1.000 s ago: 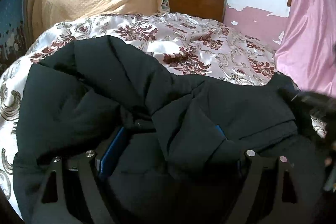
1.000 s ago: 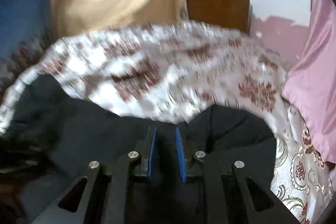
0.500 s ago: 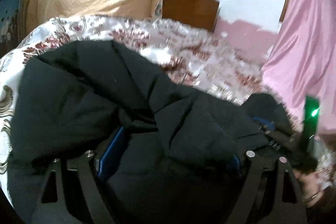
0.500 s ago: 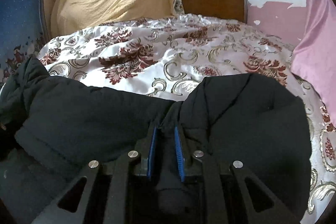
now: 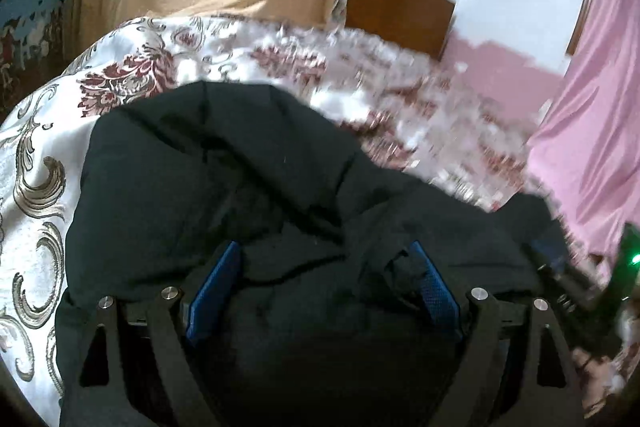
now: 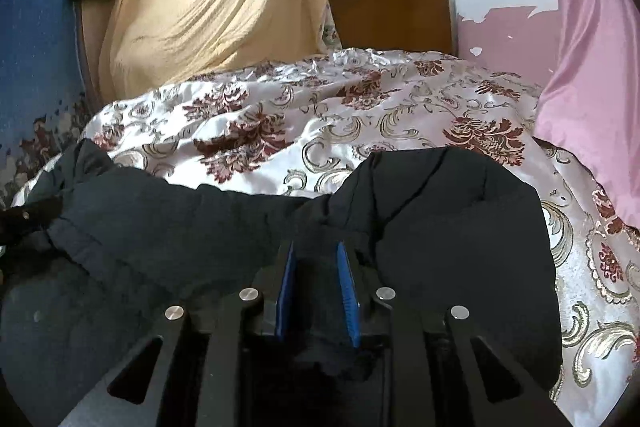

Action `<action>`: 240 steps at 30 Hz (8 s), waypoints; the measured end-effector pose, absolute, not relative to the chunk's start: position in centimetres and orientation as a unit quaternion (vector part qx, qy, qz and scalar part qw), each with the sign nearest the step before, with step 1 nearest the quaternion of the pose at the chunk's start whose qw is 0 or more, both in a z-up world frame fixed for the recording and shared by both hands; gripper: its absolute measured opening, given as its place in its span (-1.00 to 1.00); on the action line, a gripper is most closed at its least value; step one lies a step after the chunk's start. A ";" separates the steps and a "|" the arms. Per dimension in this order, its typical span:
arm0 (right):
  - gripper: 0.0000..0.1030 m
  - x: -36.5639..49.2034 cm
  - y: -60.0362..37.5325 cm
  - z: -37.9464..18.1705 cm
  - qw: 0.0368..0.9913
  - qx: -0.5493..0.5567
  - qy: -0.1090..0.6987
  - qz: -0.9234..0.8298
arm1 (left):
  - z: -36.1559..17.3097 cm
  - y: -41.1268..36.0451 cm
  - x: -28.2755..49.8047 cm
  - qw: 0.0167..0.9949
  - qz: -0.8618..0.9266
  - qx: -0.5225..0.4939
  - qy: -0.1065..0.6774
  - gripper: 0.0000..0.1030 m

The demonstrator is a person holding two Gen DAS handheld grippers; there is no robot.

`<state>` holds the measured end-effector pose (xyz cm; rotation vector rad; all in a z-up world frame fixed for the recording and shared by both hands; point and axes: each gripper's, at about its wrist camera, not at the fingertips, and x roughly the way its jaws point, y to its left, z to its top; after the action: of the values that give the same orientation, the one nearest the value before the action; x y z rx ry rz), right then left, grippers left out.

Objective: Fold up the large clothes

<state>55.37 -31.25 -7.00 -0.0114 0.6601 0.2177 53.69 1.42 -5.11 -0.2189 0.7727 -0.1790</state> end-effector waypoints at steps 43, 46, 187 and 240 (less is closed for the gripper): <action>1.00 34.5 -29.8 2.6 0.895 -0.066 0.378 0.227 | 1.8 -2.1 32.9 0.912 -0.105 0.019 0.395 0.98; 1.00 30.7 -29.5 2.0 0.885 -0.100 0.389 0.235 | 1.5 -3.3 29.2 0.904 -0.113 0.073 0.405 0.98; -0.86 5.6 -34.5 1.4 0.913 -0.154 0.353 0.135 | 1.4 0.9 7.1 0.879 -0.168 0.142 0.423 -0.71; -0.86 56.3 -33.2 -0.8 0.910 -0.036 0.407 0.070 | 0.5 2.6 54.3 0.861 -0.107 -0.020 0.496 -0.76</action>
<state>56.25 -33.16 -0.81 -0.0747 0.8392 0.1435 54.29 2.64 0.49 -0.0414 1.0405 -0.2241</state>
